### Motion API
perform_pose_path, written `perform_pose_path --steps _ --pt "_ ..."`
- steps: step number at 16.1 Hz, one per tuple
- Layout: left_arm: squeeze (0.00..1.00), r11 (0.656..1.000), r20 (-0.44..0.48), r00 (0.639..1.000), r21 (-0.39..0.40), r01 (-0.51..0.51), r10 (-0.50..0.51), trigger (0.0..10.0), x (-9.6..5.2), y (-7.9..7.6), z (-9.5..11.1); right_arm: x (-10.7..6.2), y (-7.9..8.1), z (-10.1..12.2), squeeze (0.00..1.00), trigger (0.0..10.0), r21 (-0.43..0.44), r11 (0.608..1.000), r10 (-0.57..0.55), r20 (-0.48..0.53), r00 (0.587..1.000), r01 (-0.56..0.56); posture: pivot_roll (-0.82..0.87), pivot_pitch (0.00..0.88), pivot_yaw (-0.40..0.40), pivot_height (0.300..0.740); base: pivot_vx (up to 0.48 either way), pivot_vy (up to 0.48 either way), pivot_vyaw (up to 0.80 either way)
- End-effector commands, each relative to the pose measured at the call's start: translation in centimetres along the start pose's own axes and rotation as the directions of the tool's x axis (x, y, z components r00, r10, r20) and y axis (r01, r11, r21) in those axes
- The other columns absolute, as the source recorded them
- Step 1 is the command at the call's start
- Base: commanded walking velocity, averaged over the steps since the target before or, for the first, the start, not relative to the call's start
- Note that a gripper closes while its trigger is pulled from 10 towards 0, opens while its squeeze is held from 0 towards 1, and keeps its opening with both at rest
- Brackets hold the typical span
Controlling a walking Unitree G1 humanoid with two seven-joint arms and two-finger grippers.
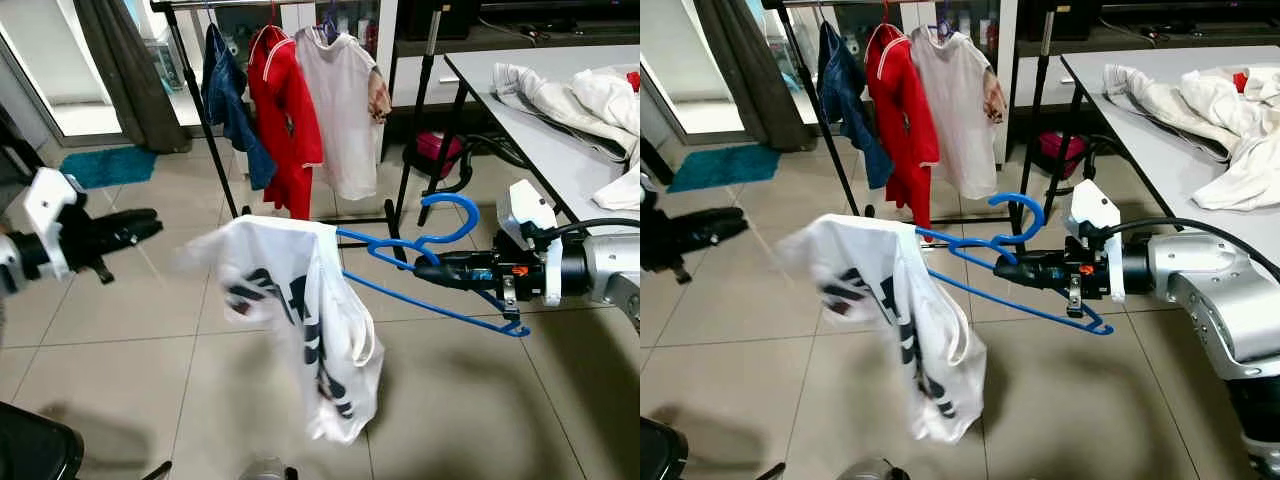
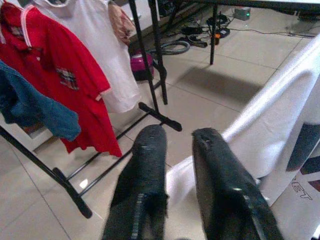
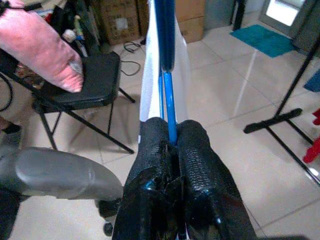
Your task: Hang hanger
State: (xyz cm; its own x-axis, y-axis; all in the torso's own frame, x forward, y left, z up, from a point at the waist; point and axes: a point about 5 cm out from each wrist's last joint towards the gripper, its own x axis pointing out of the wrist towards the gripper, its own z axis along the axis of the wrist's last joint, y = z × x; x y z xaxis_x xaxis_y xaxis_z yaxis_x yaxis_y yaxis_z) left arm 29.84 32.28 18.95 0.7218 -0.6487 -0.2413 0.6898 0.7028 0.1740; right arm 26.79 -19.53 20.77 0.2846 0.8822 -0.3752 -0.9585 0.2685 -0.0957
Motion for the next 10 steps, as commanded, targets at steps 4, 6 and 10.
perform_pose_path --steps 4,6,10 --pt "1.0 0.996 0.084 0.993 0.034 0.078 -0.08 10.0 1.0 0.5 3.9 0.5 -0.4 0.8 0.0 10.0 -0.045 0.999 -0.012 0.001 1.0 0.012 0.08 0.0 0.073 0.74 0.0 0.0 0.0" --pt "1.0 0.971 0.115 0.965 0.041 0.234 -0.237 10.0 4.1 -1.0 6.1 0.8 -0.5 0.9 0.0 10.0 -0.069 0.998 -0.013 -0.026 1.0 0.011 0.08 0.0 0.064 0.74 0.0 0.0 0.0" --pt "1.0 0.858 0.098 0.855 0.136 0.495 -0.509 10.0 9.3 -4.3 9.0 1.8 -0.7 0.9 0.0 10.0 -0.102 0.994 -0.058 -0.082 0.995 0.049 0.07 0.0 0.077 0.74 0.0 0.0 0.0"
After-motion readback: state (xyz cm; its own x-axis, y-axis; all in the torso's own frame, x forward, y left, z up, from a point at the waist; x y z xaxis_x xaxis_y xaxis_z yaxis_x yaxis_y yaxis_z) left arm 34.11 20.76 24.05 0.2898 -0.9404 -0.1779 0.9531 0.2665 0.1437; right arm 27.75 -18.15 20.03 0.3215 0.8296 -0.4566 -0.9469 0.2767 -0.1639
